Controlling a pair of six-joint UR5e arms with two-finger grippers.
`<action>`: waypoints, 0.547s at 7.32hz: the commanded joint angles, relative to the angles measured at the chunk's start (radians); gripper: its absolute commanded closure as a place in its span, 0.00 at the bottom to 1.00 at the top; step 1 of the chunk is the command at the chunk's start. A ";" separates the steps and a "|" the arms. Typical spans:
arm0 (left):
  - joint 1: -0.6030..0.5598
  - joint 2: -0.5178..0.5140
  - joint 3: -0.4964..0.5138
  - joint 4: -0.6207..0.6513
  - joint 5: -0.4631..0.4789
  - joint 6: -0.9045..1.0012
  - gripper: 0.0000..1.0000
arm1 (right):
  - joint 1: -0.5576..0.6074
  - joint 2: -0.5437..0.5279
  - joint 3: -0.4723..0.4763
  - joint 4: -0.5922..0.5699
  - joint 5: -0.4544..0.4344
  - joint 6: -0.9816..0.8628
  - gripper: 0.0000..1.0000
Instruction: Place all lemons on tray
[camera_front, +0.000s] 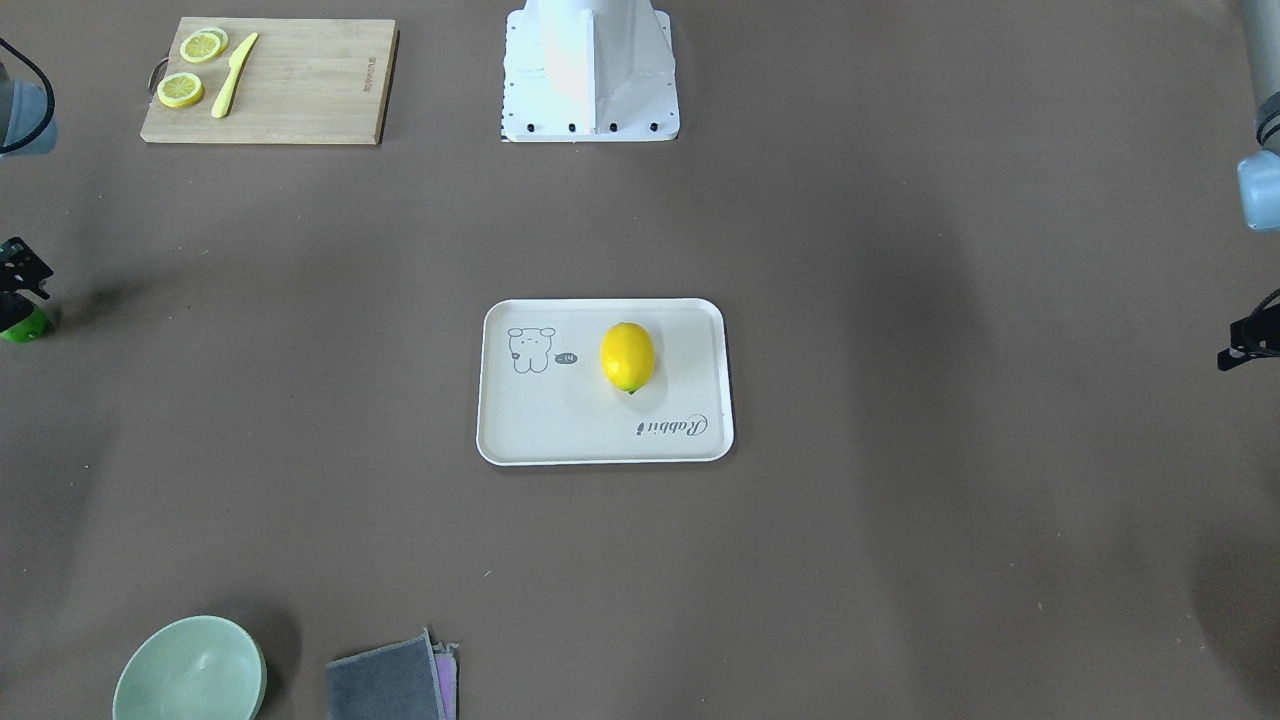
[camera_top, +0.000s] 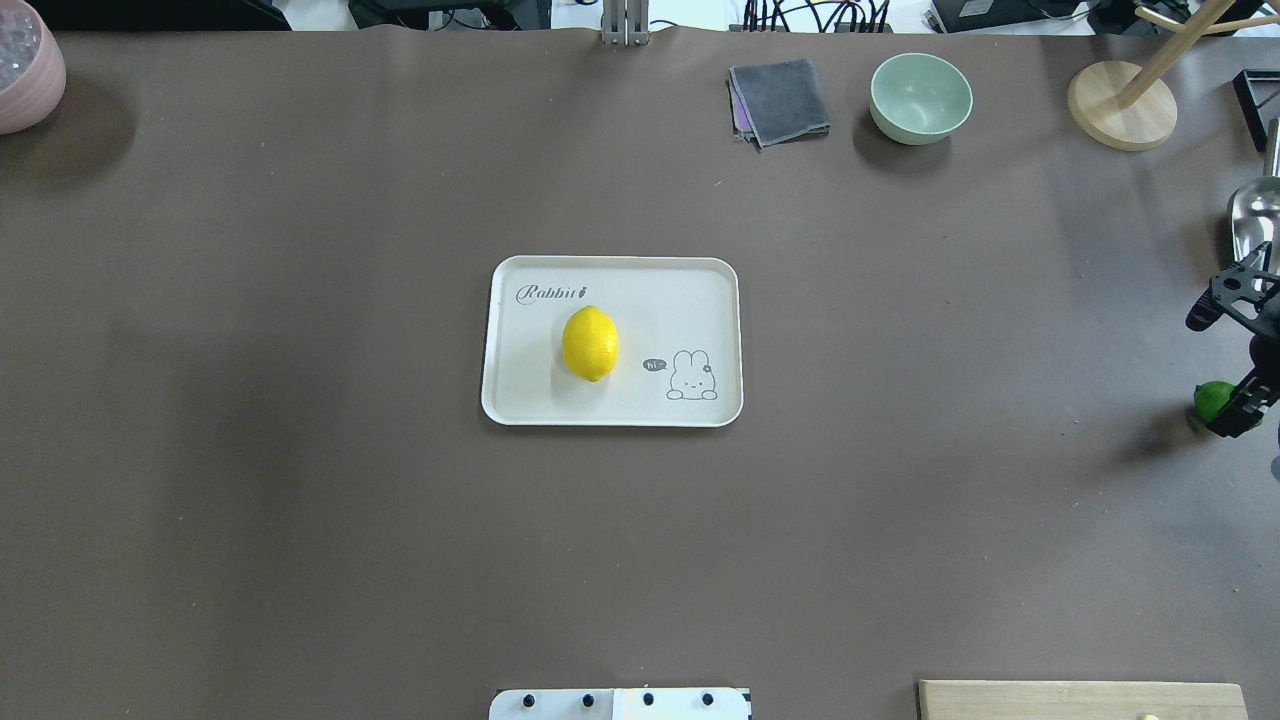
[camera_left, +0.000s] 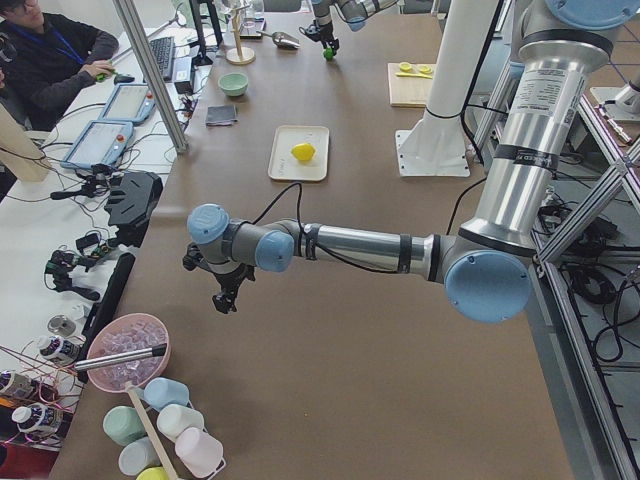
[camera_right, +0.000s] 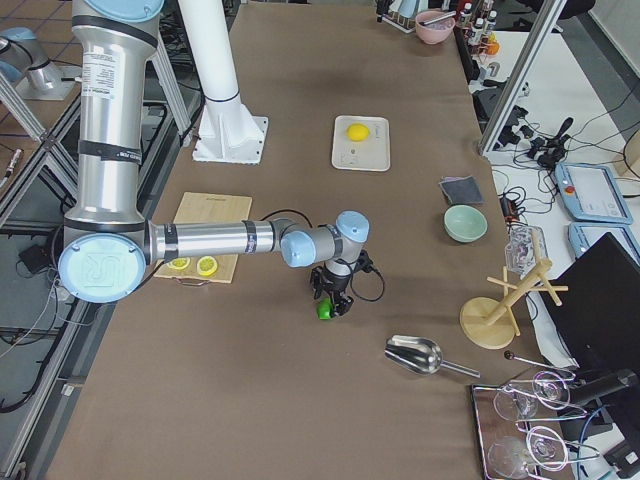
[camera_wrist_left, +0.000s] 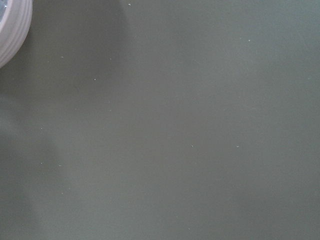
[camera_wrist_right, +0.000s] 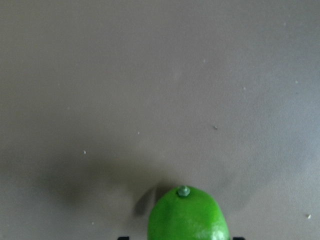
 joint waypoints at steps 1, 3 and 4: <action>0.000 0.000 0.003 0.000 0.000 0.000 0.02 | -0.004 0.034 -0.009 -0.004 0.000 0.002 1.00; 0.000 -0.002 0.003 -0.001 0.000 -0.001 0.02 | -0.003 0.072 -0.012 -0.021 0.015 0.025 1.00; 0.000 -0.005 0.001 0.000 0.000 -0.001 0.02 | -0.003 0.089 0.003 -0.062 0.020 0.042 1.00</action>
